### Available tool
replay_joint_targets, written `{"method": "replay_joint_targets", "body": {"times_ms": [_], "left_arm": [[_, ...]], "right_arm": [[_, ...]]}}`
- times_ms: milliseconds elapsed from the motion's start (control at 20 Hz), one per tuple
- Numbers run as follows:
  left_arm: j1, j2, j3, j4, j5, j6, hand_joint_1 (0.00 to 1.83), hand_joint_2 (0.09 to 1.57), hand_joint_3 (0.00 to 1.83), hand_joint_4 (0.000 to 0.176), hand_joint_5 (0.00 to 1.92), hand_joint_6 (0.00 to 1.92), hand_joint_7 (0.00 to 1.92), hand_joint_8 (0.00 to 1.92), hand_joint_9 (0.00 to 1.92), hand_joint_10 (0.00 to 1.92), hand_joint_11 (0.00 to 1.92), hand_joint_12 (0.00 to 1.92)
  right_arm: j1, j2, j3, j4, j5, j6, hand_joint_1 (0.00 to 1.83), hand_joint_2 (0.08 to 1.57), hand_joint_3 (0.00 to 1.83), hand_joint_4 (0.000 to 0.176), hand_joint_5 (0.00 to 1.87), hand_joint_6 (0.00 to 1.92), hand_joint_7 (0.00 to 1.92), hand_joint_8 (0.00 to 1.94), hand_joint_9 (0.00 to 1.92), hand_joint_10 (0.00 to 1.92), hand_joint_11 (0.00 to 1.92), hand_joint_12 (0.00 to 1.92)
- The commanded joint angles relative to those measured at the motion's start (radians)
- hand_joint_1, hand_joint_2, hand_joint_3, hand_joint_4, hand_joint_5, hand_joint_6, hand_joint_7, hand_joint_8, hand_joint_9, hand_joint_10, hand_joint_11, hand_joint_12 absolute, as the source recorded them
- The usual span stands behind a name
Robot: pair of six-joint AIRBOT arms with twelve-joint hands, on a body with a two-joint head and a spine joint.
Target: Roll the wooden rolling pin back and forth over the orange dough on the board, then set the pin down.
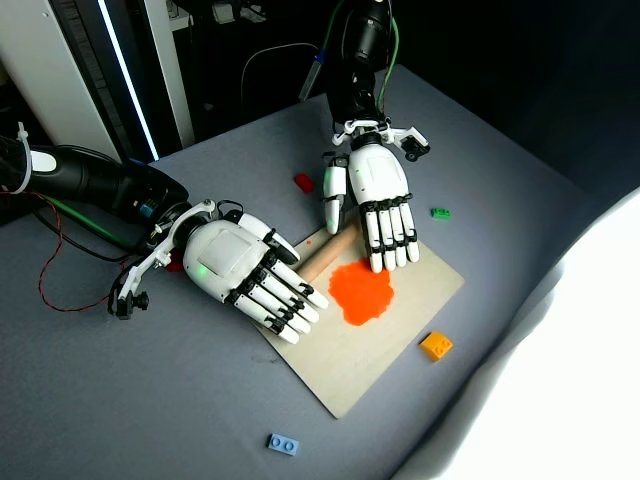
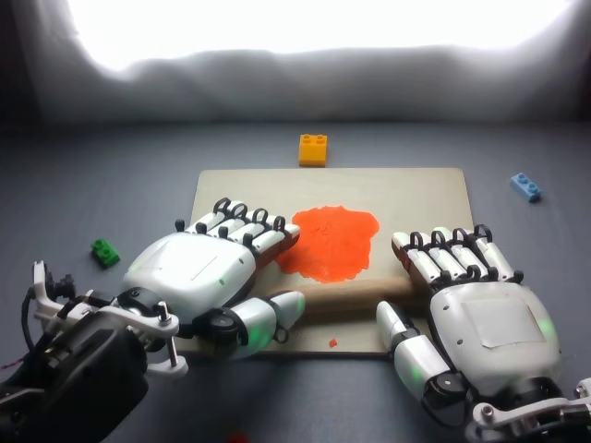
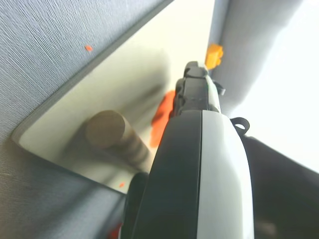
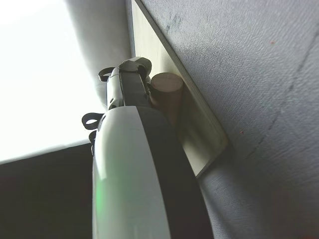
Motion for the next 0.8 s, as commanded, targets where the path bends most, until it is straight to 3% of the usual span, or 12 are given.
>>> {"method": "replay_joint_targets", "body": {"times_ms": [0,450,750], "left_arm": [[-0.01,0.0,0.006,0.04,-0.096,-0.003,0.0,1.52,0.0,0.0,0.16,0.01,0.16,0.01,0.1,0.01,0.01,0.01],[-0.036,0.0,0.019,0.041,-0.097,-0.01,0.0,1.52,0.0,0.0,0.16,0.01,0.17,0.01,0.11,0.01,0.02,0.01],[-0.043,0.004,0.017,0.069,-0.152,-0.023,0.0,1.51,0.0,0.0,0.17,0.01,0.17,0.01,0.11,0.01,0.01,0.01]], "right_arm": [[-0.003,-0.003,-0.002,-0.01,0.044,0.0,0.0,1.57,0.05,0.0,0.29,0.0,0.33,0.0,0.27,0.0,0.0,0.54],[0.022,0.002,-0.002,-0.024,0.059,-0.001,0.0,1.57,0.06,0.0,0.31,0.01,0.35,0.0,0.28,0.01,0.0,0.56],[0.036,0.007,-0.002,-0.024,0.061,-0.001,0.0,1.57,0.05,0.0,0.29,0.0,0.34,0.0,0.27,0.0,0.0,0.52]]}}
